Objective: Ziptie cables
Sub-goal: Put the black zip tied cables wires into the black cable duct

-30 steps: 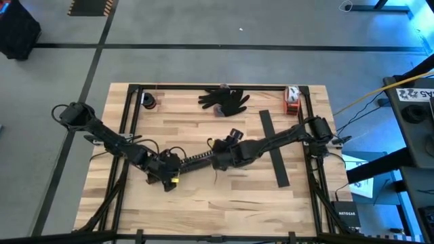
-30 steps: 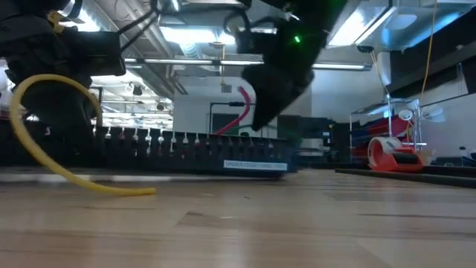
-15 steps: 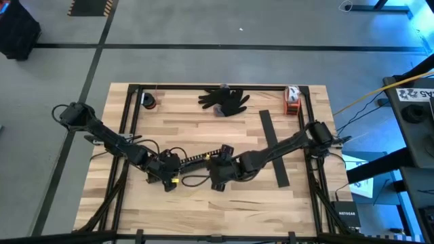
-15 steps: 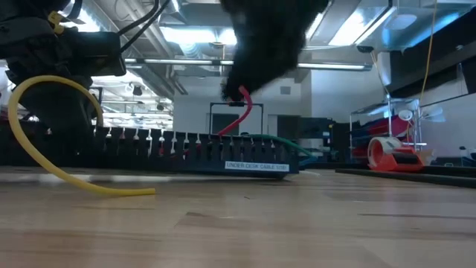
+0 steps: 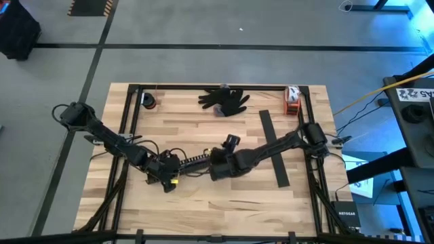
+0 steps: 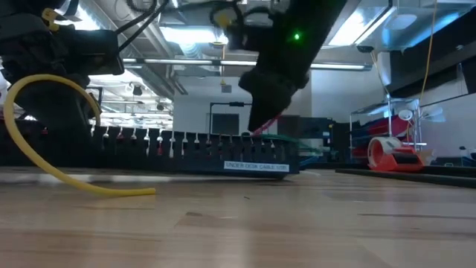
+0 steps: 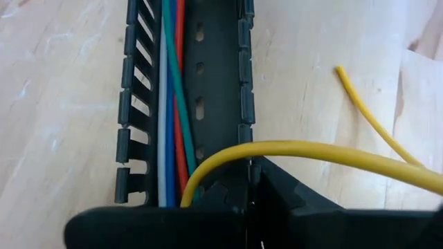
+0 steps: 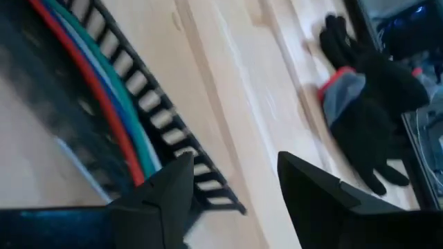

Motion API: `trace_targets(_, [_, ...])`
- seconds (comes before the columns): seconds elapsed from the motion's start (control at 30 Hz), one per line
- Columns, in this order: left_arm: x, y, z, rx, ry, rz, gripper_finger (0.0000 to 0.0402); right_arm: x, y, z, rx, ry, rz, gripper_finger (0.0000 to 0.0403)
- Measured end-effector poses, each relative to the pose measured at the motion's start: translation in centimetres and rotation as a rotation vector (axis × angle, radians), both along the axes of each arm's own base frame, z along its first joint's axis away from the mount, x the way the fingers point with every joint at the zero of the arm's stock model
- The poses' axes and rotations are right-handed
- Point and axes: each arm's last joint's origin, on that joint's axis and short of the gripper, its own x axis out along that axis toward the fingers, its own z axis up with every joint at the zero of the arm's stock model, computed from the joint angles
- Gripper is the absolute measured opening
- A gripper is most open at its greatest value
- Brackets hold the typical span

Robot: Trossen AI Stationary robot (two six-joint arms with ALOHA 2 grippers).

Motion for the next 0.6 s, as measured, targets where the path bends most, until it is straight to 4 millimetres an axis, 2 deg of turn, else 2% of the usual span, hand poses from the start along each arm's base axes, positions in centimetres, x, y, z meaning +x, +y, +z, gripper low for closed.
trace_targets(0.13, [0.0,0.0,0.0,0.000,-0.001,0.001,0.0008,0.2,-1.2,-0.1,0.041,0.048,0.009,0.0202])
trace_targets(0.3, [0.0,0.0,0.0,-0.006,0.000,0.007,0.0008,-0.1,-1.0,-0.1,0.073,0.135,0.091,0.0202])
trace_targets(0.5, [0.0,0.0,0.0,-0.015,0.002,0.021,0.0008,-0.8,0.5,3.3,0.135,0.076,0.148,0.0202])
trace_targets(0.6, [0.0,0.0,0.0,-0.015,0.003,0.022,0.0008,-1.4,1.6,3.9,0.184,0.080,0.190,0.0202])
